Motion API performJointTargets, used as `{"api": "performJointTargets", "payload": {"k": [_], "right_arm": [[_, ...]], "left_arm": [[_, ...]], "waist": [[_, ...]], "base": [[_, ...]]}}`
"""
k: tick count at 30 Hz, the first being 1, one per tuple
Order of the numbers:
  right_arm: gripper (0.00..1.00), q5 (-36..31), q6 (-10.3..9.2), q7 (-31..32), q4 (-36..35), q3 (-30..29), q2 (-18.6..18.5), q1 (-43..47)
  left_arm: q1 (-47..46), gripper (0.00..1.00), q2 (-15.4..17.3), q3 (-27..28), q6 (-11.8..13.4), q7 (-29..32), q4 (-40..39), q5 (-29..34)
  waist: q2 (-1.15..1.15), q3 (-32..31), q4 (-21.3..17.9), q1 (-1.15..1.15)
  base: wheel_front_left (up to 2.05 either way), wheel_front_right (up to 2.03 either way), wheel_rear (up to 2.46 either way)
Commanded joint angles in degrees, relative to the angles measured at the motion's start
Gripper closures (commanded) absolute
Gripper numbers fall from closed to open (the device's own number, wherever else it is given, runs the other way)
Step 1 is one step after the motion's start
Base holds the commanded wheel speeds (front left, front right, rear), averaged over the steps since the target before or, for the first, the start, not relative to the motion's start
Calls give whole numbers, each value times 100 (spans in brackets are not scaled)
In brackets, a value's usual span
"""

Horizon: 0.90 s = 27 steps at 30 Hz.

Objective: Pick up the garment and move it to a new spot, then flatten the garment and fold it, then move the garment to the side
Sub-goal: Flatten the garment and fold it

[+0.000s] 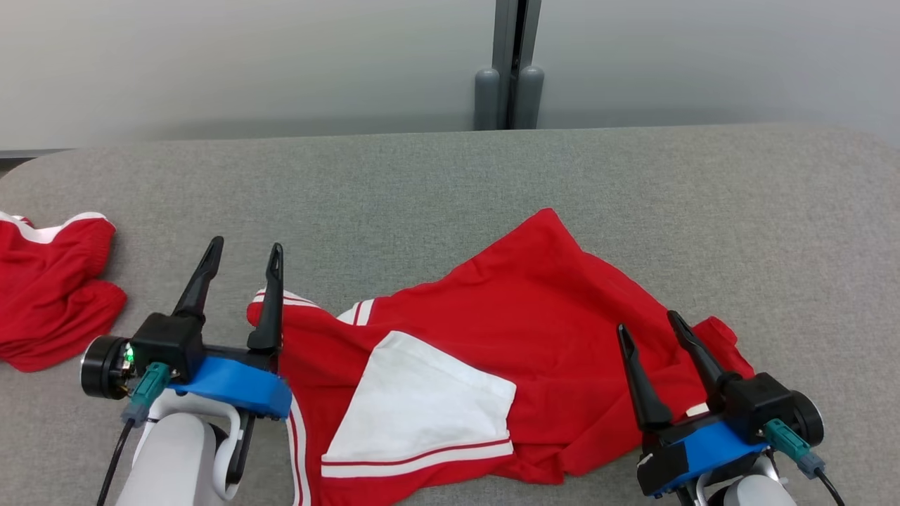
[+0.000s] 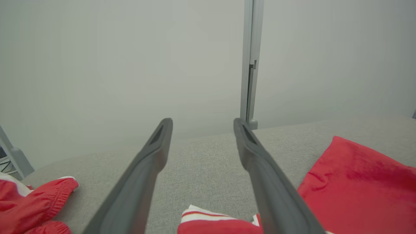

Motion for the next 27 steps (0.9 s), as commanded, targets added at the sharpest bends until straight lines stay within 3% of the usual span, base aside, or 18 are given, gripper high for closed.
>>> {"api": "performJointTargets", "payload": {"k": [1, 7, 17, 27], "right_arm": [[0, -23, 1, -5, 25, -12, -2, -98], [0, -6, 1, -5, 77, -8, -1, -193], [0, 17, 1, -5, 159, 11, 0, -265], [0, 49, 1, -5, 260, 90, -1, -365]], "left_arm": [[-160, 0, 59, -91, -10, -14, 210, -45], [-521, 0, 162, -222, -9, -15, 939, -223], [-732, 0, 49, -432, -9, -15, 2455, -693], [-921, 0, -75, -1220, -9, 106, 3509, -1516]], "waist": [[0, 38, -21, 0], [0, 209, -128, 0], [0, 299, -177, 0], [0, 352, -232, 0]], "base": [[0, 0, 0], [0, 0, 0], [0, 0, 0], [0, 0, 0]]}}
